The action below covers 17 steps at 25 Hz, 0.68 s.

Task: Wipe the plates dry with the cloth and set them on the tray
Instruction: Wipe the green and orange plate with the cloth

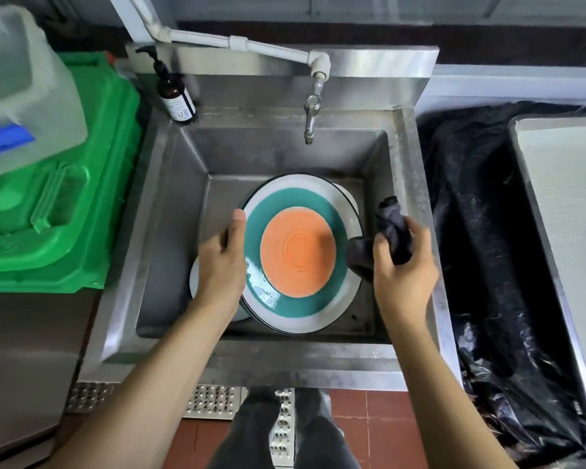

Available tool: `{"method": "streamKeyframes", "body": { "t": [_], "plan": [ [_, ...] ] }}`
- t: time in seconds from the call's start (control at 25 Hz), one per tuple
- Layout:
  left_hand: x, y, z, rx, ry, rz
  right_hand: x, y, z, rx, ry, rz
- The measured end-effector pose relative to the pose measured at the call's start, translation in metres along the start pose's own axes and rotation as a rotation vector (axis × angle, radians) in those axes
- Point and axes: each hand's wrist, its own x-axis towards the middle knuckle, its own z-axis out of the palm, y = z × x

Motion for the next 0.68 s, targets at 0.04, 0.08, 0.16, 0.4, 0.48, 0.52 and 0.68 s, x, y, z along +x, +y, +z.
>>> {"method": "streamKeyframes", "body": {
  "t": [0.04,0.08,0.16,0.4,0.48,0.52,0.68],
  "plan": [
    [-0.002,0.002,0.000,-0.008,-0.013,0.021,-0.005,-0.018,0.008,0.061,-0.004,-0.041],
    [-0.004,0.004,0.000,-0.005,-0.021,0.040,-0.009,-0.033,0.017,0.094,-0.036,-0.060],
    [-0.009,0.009,0.000,0.013,-0.030,0.076,-0.013,-0.057,0.032,0.083,-0.169,-0.043],
    [-0.010,0.019,-0.016,0.023,0.000,0.133,-0.041,-0.037,0.017,-0.012,-0.656,-0.266],
    [-0.011,0.024,-0.021,0.028,-0.015,0.144,-0.045,-0.027,0.012,0.019,-0.755,-0.319],
    [-0.011,0.026,-0.024,0.018,-0.020,0.143,-0.046,-0.025,0.011,0.018,-0.790,-0.366],
    [-0.013,0.040,-0.034,0.000,-0.061,0.124,-0.043,-0.018,0.008,-0.019,-0.819,-0.600]
  ]
}}
